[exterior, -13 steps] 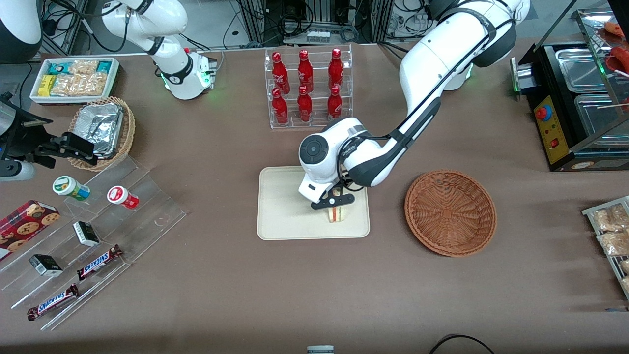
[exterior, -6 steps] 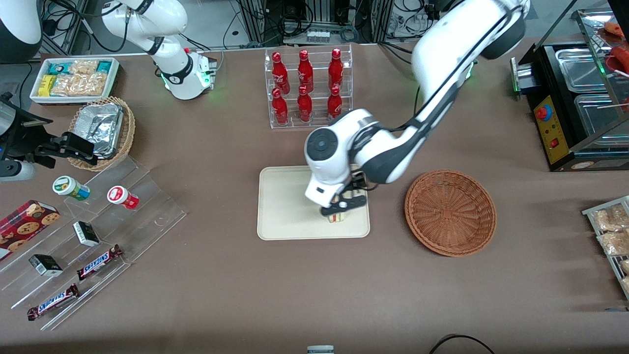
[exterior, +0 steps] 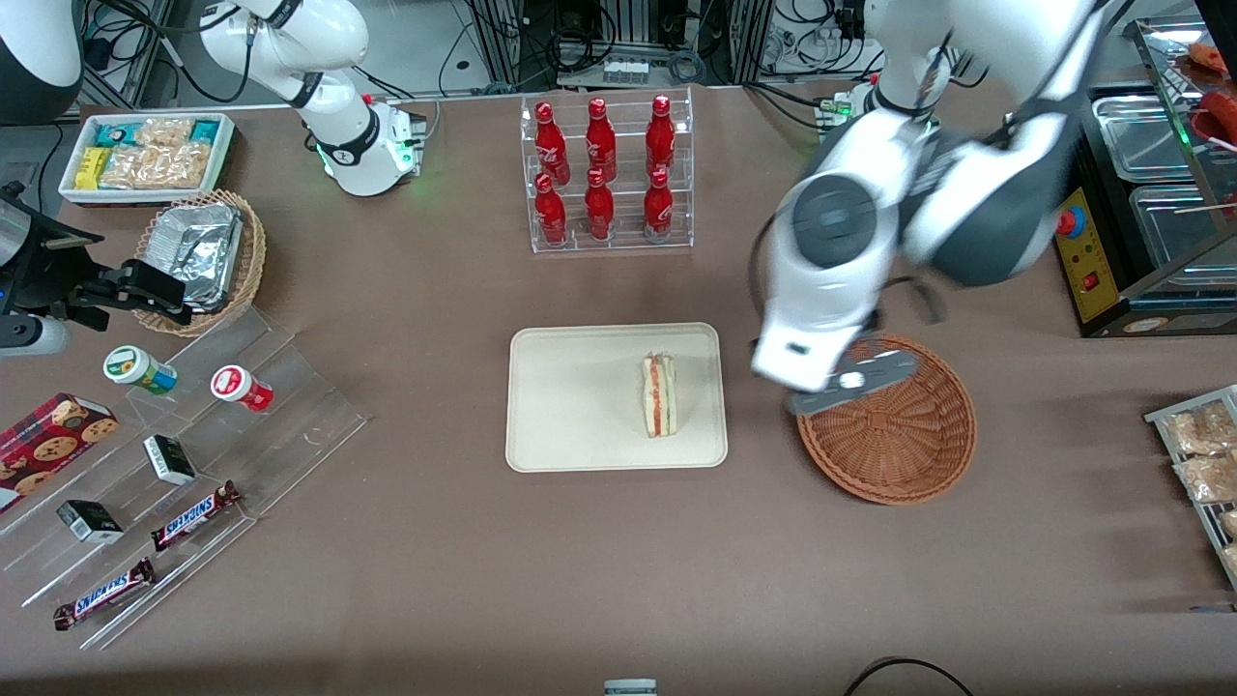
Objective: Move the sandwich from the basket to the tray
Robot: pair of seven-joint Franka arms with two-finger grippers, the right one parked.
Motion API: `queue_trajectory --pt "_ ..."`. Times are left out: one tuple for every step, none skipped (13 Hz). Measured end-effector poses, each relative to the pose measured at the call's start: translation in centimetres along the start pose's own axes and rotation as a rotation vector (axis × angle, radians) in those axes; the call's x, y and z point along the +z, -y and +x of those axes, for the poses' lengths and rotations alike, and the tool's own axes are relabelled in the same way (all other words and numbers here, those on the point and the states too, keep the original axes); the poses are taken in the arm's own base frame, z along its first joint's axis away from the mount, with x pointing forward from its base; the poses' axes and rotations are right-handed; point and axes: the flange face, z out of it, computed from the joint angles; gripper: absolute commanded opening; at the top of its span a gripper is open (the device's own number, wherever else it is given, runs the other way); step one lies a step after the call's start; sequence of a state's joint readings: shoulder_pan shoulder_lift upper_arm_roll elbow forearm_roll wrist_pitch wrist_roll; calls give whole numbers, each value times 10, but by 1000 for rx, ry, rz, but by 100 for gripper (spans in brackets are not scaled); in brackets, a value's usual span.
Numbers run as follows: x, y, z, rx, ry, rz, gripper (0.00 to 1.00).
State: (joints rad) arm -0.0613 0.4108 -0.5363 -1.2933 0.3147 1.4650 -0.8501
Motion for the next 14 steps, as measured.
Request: queue_trajectory --pt "-10 28 8 21 17 -3 100" --pt "-18 55 17 42 32 -5 100" --pt "-23 79 24 58 41 -5 100" --pt "-26 97 29 67 46 -3 100" --pt "-30 113 34 73 47 -3 100" --pt "-33 127 37 85 52 -6 100" --pt "-37 142 39 101 60 -16 100" --pt "-41 162 43 115 64 -30 100" --pt "-46 187 48 130 65 -48 100" --pt "-51 215 53 147 65 -73 100" --pt "-57 244 56 164 59 -94 100" --pt "-63 272 56 197 54 -110 100" --pt "-69 299 53 243 58 -132 100" --pt "-73 320 49 275 60 -151 100"
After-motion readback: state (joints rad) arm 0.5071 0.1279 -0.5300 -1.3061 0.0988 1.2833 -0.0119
